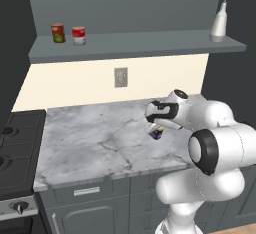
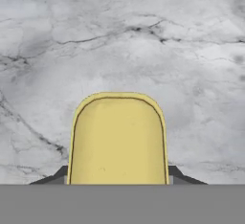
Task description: Pick the cans from the counter and place them in their designated side in the cabinet.
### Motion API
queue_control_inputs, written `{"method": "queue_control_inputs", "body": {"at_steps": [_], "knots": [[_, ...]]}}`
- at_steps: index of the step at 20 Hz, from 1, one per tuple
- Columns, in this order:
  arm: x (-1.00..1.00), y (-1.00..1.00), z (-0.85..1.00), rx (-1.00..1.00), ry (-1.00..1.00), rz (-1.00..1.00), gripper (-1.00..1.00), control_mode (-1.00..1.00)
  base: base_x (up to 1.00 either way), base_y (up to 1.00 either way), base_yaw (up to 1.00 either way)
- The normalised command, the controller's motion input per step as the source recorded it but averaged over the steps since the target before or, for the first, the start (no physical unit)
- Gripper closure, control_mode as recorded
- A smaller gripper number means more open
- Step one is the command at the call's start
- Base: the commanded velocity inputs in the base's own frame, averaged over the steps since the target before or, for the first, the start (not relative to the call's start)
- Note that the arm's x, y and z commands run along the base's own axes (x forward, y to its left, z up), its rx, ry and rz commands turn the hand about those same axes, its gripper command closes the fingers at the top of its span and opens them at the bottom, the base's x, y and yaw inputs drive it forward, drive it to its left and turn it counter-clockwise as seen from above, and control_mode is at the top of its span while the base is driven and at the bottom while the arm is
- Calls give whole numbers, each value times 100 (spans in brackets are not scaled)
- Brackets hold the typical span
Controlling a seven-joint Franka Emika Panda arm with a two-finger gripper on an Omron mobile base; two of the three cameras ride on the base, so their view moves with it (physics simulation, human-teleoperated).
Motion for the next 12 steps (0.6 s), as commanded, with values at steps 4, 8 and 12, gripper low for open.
{"method": "queue_control_inputs", "body": {"at_steps": [4, 8, 12], "knots": [[-37, 0, 33, 5, -3, 0, 100, -100, 0, 0, 0], [-41, 0, 32, 6, -1, 0, 100, -100, 0, 0, 0], [-40, 0, 33, 6, -2, 0, 100, -100, 0, 0, 0]]}}
